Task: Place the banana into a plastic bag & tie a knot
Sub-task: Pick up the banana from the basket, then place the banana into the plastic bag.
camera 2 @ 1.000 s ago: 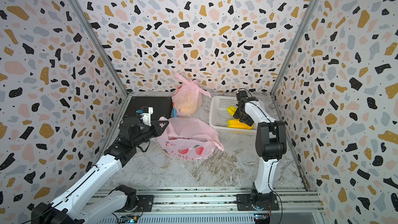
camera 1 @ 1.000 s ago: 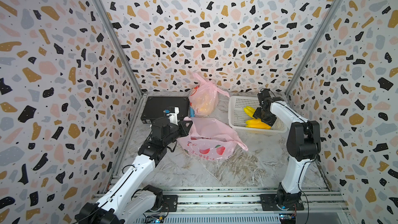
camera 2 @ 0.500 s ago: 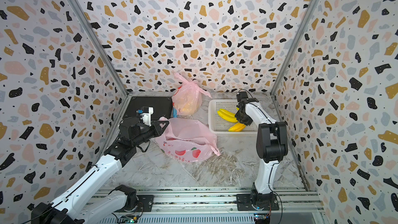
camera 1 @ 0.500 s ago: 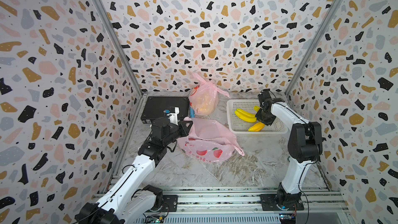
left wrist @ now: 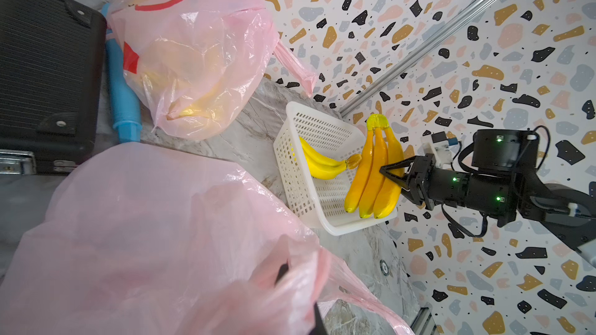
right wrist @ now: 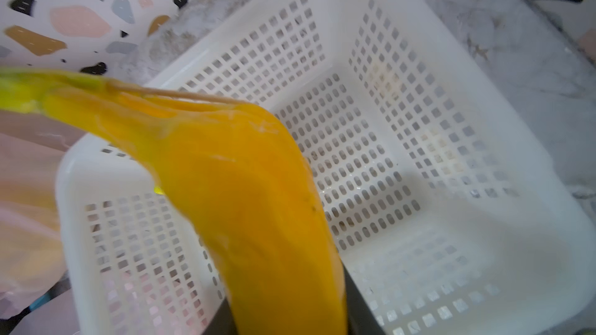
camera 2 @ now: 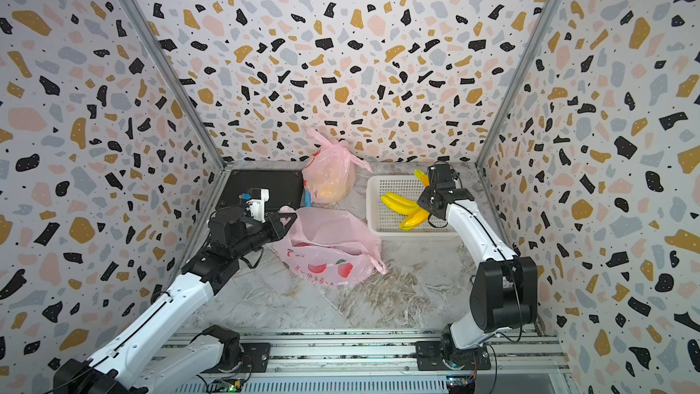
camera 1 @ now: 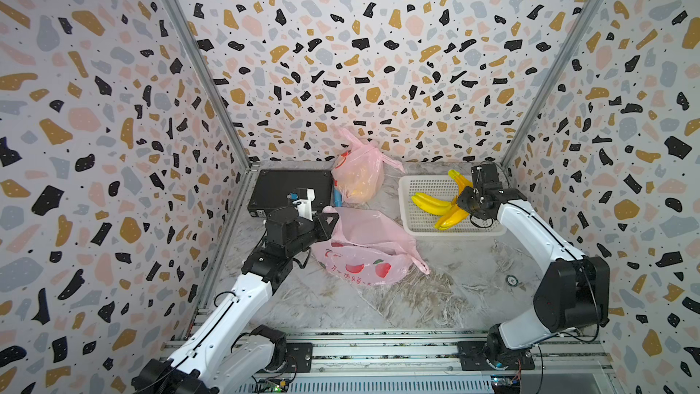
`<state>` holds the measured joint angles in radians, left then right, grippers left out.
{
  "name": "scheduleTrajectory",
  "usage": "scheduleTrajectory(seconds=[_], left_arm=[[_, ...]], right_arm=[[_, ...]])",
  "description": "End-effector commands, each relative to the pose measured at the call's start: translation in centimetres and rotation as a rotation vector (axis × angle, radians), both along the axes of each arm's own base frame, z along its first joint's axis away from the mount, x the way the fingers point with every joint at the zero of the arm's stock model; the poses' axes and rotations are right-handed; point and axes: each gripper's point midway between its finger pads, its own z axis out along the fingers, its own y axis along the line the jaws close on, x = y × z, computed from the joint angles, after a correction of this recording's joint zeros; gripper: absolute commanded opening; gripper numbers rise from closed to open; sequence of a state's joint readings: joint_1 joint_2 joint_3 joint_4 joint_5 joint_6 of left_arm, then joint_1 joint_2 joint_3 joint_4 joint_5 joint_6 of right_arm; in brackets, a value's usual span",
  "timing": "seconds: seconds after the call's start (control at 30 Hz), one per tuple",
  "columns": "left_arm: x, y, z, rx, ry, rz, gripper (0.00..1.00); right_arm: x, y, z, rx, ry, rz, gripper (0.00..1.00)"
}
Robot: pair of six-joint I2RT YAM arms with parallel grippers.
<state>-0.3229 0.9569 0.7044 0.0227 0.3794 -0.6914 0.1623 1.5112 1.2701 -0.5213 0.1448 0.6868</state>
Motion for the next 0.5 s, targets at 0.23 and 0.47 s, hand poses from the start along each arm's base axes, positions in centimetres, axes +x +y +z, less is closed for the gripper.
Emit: scheduleTrajectory(seconds=[0.23,0.47], left_arm=[[-0.2,0.1,3.1,-0.002,-0.087,-0.001,0.00],[-1.1,-0.1,3.5,0.008,-0.088,-0.032,0.00]], right_arm=[[-2.4,7.8,9.1,0.107,-0.360,0.444,0.20],[-8.4,17.3,13.3,0.351,-0.522,0.889,0.19]])
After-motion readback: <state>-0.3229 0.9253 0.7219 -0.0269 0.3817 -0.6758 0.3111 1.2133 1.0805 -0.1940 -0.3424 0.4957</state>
